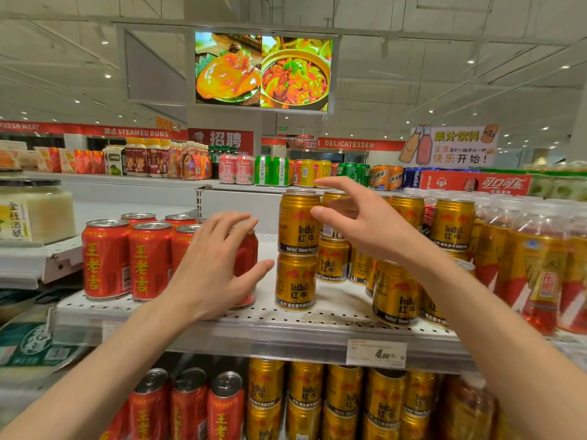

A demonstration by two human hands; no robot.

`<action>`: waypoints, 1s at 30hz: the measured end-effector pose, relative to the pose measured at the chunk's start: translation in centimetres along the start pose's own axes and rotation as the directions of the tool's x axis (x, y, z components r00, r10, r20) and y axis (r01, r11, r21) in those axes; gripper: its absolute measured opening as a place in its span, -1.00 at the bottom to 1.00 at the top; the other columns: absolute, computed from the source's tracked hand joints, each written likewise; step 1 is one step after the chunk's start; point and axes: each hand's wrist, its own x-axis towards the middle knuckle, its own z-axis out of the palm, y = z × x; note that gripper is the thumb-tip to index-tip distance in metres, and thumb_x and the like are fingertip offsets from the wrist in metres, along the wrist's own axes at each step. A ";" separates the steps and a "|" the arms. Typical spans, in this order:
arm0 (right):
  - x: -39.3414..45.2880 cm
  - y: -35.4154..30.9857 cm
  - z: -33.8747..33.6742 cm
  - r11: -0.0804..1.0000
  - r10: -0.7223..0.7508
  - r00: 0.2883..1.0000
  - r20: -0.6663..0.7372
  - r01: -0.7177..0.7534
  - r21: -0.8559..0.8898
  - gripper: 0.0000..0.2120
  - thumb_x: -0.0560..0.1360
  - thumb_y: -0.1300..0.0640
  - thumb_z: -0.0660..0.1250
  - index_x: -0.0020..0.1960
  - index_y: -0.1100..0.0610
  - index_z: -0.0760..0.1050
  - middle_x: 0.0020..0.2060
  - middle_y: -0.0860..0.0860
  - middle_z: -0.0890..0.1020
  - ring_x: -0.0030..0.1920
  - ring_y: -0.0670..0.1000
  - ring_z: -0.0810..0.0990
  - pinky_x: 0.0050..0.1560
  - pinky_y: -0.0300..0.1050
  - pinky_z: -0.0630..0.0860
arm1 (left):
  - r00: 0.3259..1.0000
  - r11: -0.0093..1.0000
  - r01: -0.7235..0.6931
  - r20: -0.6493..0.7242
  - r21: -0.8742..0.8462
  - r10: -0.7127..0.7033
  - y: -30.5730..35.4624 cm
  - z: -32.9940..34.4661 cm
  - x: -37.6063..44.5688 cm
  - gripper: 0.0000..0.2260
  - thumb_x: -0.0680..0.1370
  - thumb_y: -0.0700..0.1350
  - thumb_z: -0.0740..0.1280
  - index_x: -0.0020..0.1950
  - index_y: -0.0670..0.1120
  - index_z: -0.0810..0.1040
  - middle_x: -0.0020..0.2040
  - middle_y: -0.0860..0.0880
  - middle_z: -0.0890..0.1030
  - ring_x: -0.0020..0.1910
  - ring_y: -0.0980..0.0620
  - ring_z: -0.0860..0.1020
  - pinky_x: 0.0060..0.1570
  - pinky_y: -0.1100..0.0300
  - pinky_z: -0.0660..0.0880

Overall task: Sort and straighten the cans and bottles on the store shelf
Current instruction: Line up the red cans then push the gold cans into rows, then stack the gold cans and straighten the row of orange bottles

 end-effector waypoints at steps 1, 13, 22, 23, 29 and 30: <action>-0.4 0.4 -0.8 1.000 0.007 1.000 -0.016 -0.007 -0.013 -0.46 0.56 -0.19 0.32 0.50 -0.14 0.32 0.47 -0.12 0.43 0.33 -0.07 0.53 0.28 0.06 0.57 | 0.998 1.000 -0.019 -0.063 -0.001 0.019 0.3 -0.1 0.0 -0.33 0.52 0.33 0.18 0.51 -0.05 0.37 0.44 0.00 0.41 0.45 0.02 0.30 0.45 0.07 0.25; -6.3 5.0 -4.6 0.815 0.235 0.955 0.183 -0.091 -0.572 -0.34 0.41 -0.46 0.25 0.37 -0.11 0.50 0.22 -0.08 0.56 0.19 0.00 0.55 0.22 0.01 0.55 | 0.984 0.830 0.124 -0.043 -0.544 -0.174 7.3 5.0 -1.9 -0.19 0.56 0.00 0.42 0.61 0.18 -0.08 0.60 0.16 0.05 0.59 0.15 0.10 0.53 0.07 0.20; -6.8 4.1 -3.7 0.867 0.136 0.981 0.139 -0.050 -0.496 -0.45 0.46 -0.33 0.35 0.34 -0.08 0.47 0.16 -0.12 0.56 0.10 -0.08 0.55 0.23 0.00 0.52 | 0.975 0.789 0.206 0.052 -0.579 -0.217 6.5 5.6 -1.0 -0.18 0.57 -0.01 0.40 0.61 0.21 -0.11 0.57 0.10 0.23 0.48 0.15 0.32 0.47 0.04 0.32; -6.4 3.9 -3.3 0.877 0.117 0.984 0.133 -0.039 -0.478 -0.47 0.47 -0.33 0.35 0.32 -0.08 0.47 0.14 -0.12 0.56 0.09 -0.07 0.55 0.19 -0.01 0.53 | 0.976 0.786 0.203 0.055 -0.584 -0.212 6.4 5.6 -1.1 -0.19 0.58 -0.01 0.40 0.61 0.23 -0.10 0.57 0.11 0.24 0.47 0.17 0.32 0.46 0.03 0.33; -3.6 3.6 1.5 0.913 0.094 0.987 0.132 -0.032 -0.407 -0.45 0.46 -0.38 0.33 0.29 -0.06 0.50 0.20 -0.08 0.55 0.13 -0.09 0.53 0.12 -0.12 0.53 | 0.976 0.769 0.198 0.050 -0.608 -0.213 6.2 5.8 -1.5 -0.21 0.59 0.03 0.38 0.60 0.29 -0.10 0.56 0.15 0.27 0.51 0.17 0.30 0.46 -0.10 0.36; -3.4 3.7 1.8 0.922 0.102 0.986 0.135 -0.043 -0.385 -0.44 0.46 -0.38 0.32 0.30 -0.06 0.51 0.21 -0.08 0.54 0.14 -0.09 0.51 0.12 -0.13 0.51 | 0.976 0.765 0.202 0.057 -0.612 -0.212 6.2 5.9 -1.5 -0.22 0.59 0.04 0.37 0.60 0.30 -0.11 0.56 0.15 0.27 0.51 0.17 0.30 0.46 -0.10 0.36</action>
